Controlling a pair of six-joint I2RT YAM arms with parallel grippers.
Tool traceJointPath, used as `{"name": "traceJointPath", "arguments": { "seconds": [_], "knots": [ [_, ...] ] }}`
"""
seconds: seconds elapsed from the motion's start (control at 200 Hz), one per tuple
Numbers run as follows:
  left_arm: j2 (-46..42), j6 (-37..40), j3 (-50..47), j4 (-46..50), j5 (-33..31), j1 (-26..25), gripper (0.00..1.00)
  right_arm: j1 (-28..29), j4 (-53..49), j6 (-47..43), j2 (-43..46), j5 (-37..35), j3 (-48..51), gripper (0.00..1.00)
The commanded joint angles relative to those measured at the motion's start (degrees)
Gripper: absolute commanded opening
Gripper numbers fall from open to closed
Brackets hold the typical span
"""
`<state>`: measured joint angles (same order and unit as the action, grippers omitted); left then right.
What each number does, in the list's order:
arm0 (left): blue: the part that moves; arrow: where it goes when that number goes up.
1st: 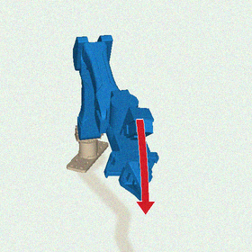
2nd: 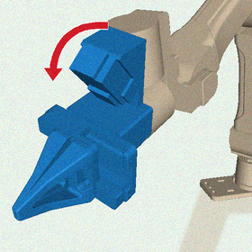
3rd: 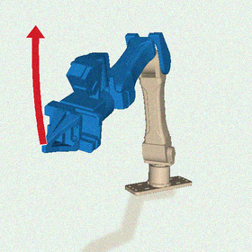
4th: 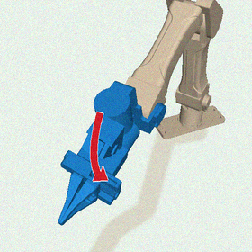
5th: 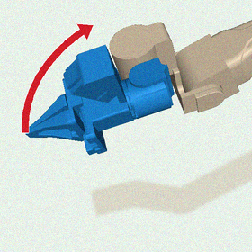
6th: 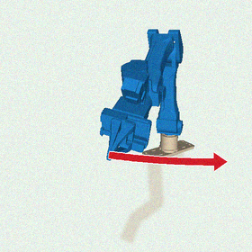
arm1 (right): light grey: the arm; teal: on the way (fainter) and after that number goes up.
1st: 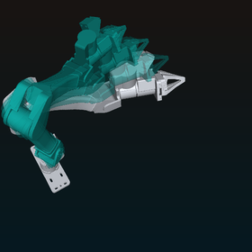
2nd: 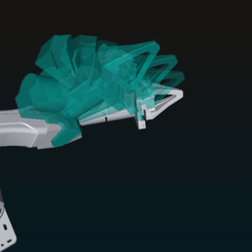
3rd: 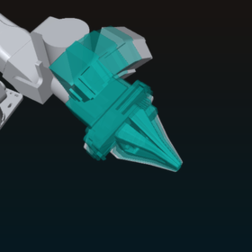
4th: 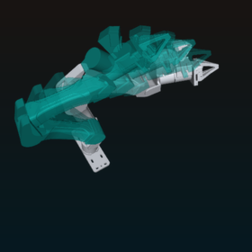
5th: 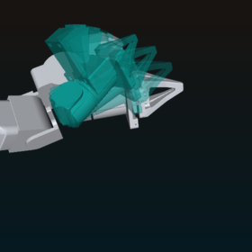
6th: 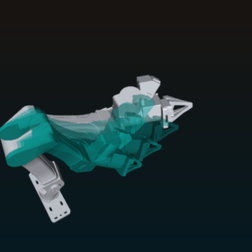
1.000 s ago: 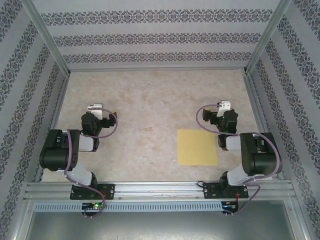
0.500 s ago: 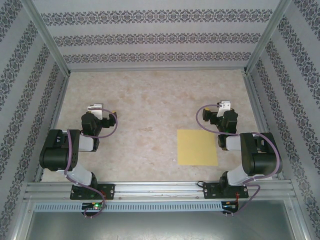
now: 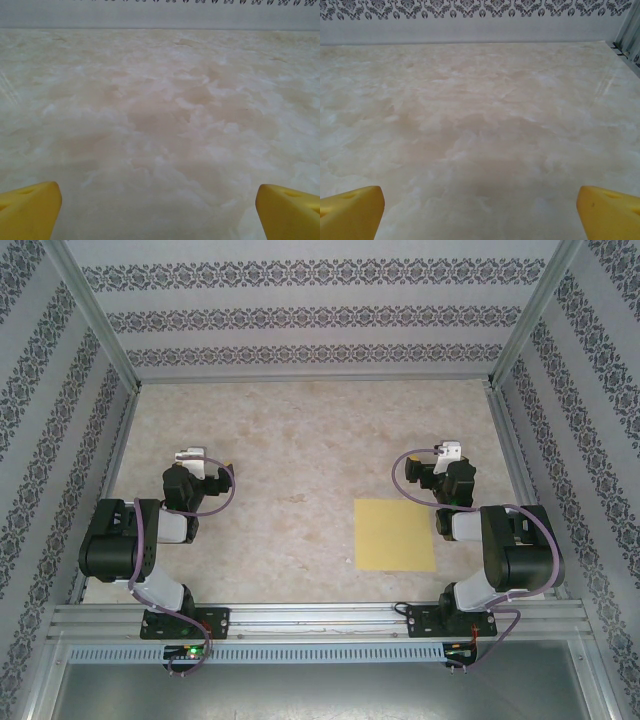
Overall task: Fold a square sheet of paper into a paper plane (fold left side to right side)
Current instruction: Move the square sheet of paper to the center of the table.
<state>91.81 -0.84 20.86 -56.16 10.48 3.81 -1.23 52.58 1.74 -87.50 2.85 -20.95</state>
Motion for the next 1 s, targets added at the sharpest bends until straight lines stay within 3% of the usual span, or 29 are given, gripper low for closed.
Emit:
{"name": "traceJointPath", "arguments": {
  "seconds": [0.0,0.135,0.305,0.39,0.575,0.729,0.874,0.994],
  "knots": [
    [-1.06,-1.07,-0.81,-2.24,-0.98,-0.03,0.99,0.45,1.57,1.12,0.42,-0.73,-0.5,0.98],
    [-9.83,-1.46,-0.87,5.53,-2.7,-0.03,0.99,0.36,-5.84,1.49,7.42,-1.43,-1.01,0.98],
    [-24.35,-9.44,8.38,34.93,-4.25,0.05,0.99,0.36,-37.6,9.59,19.73,-1.51,-9.52,0.98],
    [-28.29,-18.63,11.06,41.97,-3.91,0.23,0.99,0.36,-50.67,14.42,23.4,5.28,-13.58,0.98],
    [-31.83,-29.83,14.68,52.24,11.77,0.02,1.0,1.6,-69.52,24.83,25.97,24.0,-16.93,0.9],
    [-33.04,-34.45,13.95,56.84,17.9,-4.68,0.99,9.51,-73.58,31.2,25.76,27.28,-12.98,0.83],
    [-33.55,-36.9,12.1,57.25,14.54,-14.56,1.0,18.29,-71.51,34.35,22.24,21.83,-10.17,0.8],
    [-32.15,-40.16,10.01,53.37,11.99,-20.46,0.99,21.35,-70.46,34.96,16.75,20.0,-10.68,0.77]
  ]
}}
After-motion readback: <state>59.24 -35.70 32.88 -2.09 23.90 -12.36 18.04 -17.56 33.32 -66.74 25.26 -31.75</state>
